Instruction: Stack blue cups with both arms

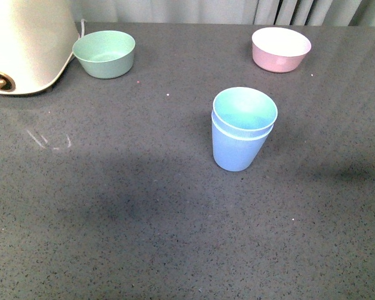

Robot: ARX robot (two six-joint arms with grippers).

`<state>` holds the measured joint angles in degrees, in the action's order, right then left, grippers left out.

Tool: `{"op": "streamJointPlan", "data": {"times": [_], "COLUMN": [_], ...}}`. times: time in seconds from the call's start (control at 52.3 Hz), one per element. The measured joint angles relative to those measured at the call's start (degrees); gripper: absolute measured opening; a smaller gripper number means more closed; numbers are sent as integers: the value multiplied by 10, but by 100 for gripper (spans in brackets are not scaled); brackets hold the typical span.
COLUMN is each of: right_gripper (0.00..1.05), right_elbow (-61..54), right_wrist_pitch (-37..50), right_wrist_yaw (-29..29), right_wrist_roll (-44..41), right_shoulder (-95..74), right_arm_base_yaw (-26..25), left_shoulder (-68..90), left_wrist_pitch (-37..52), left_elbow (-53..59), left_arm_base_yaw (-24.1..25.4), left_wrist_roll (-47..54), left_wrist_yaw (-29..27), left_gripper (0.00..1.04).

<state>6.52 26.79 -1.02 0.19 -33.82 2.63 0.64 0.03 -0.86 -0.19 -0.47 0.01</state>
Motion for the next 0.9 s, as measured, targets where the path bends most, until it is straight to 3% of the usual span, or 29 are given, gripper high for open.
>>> {"op": "streamJointPlan", "data": {"times": [0.134,0.898], "right_gripper": [2,2], "right_elbow": [-16,-52], "right_wrist_pitch": [-16,-140], "right_wrist_yaw": [7,10], "right_wrist_roll": [0,0], "right_shoulder": [32,211], "right_arm_base_yaw": [-24,-24], "left_shoulder": [0,0], "left_wrist_pitch": [0,0], "left_elbow": [0,0], "left_arm_base_yaw": [0,0], "left_wrist_roll": [0,0], "left_wrist_yaw": [0,0], "left_gripper": [96,96]}}
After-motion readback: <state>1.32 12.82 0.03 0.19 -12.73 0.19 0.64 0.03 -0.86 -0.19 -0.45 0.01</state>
